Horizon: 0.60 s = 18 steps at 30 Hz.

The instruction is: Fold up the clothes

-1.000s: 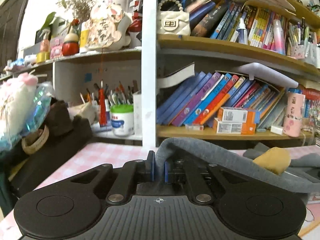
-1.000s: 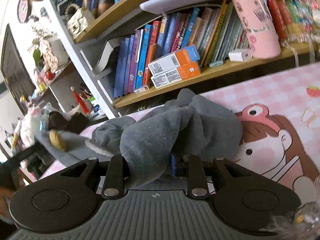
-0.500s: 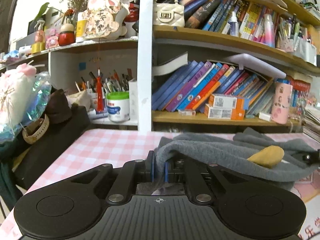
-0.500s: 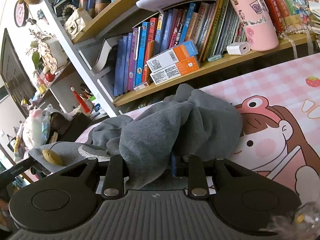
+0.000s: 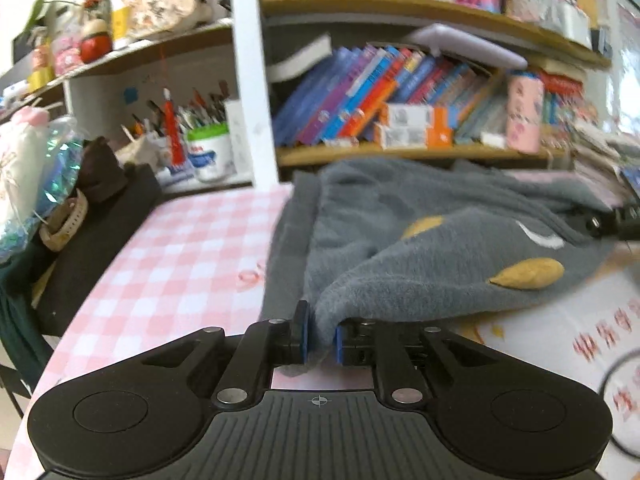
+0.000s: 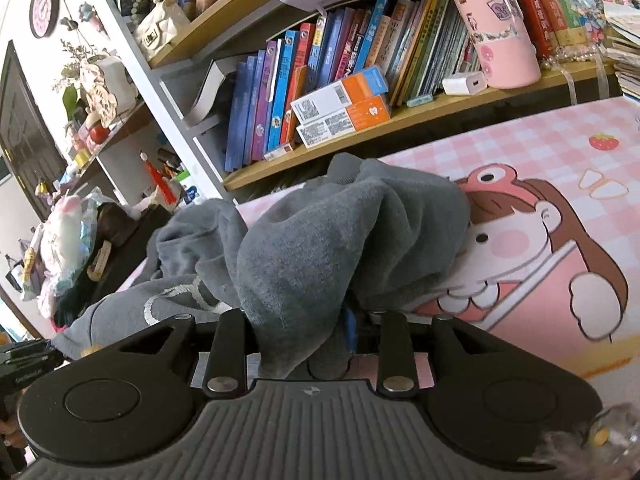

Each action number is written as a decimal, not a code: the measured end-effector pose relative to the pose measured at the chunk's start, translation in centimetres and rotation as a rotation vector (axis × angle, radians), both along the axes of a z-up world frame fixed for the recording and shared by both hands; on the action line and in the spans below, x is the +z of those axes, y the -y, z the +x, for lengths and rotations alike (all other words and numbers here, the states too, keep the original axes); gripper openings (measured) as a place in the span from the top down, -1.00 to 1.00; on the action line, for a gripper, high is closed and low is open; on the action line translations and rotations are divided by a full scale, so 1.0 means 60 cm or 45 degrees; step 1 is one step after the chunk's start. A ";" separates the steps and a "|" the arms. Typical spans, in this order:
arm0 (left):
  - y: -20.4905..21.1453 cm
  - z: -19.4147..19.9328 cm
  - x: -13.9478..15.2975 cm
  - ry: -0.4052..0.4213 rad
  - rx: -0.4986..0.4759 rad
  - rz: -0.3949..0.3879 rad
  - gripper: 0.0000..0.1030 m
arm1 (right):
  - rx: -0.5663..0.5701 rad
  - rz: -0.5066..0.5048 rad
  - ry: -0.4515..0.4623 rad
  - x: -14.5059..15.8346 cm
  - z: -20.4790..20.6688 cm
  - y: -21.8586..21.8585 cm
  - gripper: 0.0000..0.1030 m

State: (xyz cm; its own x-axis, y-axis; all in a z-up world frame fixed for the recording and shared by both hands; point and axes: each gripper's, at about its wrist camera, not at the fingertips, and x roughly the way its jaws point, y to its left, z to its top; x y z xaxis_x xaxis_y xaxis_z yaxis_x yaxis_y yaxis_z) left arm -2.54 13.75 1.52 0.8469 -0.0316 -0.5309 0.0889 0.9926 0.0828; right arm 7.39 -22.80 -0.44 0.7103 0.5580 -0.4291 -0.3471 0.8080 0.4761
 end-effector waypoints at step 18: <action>-0.018 -0.103 0.015 -0.033 -0.107 -0.010 -0.20 | 0.024 -0.034 -0.012 -0.010 -0.008 -0.006 0.25</action>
